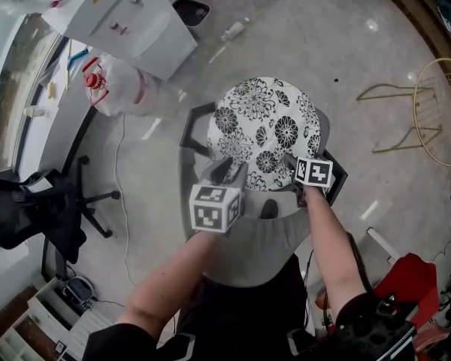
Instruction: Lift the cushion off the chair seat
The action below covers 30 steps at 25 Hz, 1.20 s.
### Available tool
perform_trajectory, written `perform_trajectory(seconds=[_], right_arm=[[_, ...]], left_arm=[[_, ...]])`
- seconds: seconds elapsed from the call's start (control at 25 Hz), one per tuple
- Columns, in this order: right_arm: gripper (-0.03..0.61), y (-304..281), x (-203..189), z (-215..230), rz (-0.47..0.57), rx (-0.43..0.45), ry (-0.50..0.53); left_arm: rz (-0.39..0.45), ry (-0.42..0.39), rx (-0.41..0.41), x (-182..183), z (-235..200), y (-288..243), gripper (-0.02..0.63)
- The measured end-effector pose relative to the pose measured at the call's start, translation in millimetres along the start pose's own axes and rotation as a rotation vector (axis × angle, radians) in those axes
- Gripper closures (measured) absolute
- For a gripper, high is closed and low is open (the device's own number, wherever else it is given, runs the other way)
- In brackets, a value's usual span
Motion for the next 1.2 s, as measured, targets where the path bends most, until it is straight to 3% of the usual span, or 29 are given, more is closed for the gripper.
perform_trajectory(seconds=[0.4,0.8,0.88,1.04,1.2], right_arm=[[0.124,-43.5,-21.5,20.7,-0.069,-0.084,-0.101],[0.131,-54.5,-27.0,19.7,-0.032,-0.185,-0.067],[0.174,-51.8,-26.8,14.7,-0.044,-0.185,-0.046],[0.374,-43.9,-23.4,-4.2,-0.045,-0.134,0.008],[0.421,-28.1,-22.0,-9.6,-0.019,-0.088,0.005]], left_arm=[[-0.063,-0.013,0.014,-14.7,-20.9,-43.7,0.486],[-0.023,-0.013,-0.013,-9.2,-10.9,-37.1,0.486],[-0.014,-0.035,-0.015,-6.3,-5.1,-34.0,0.486],[-0.003,-0.042,-0.010,-3.4,2.5,-24.8,0.488],[0.051,-0.033,-0.010,7.8,15.8,-4.5,0.489]])
Point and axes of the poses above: the fingertips, and each gripper's own axes: y backward along the fingers, z to its right, x out of its top, the point moved 6 cm from there along y, backward along the fingers
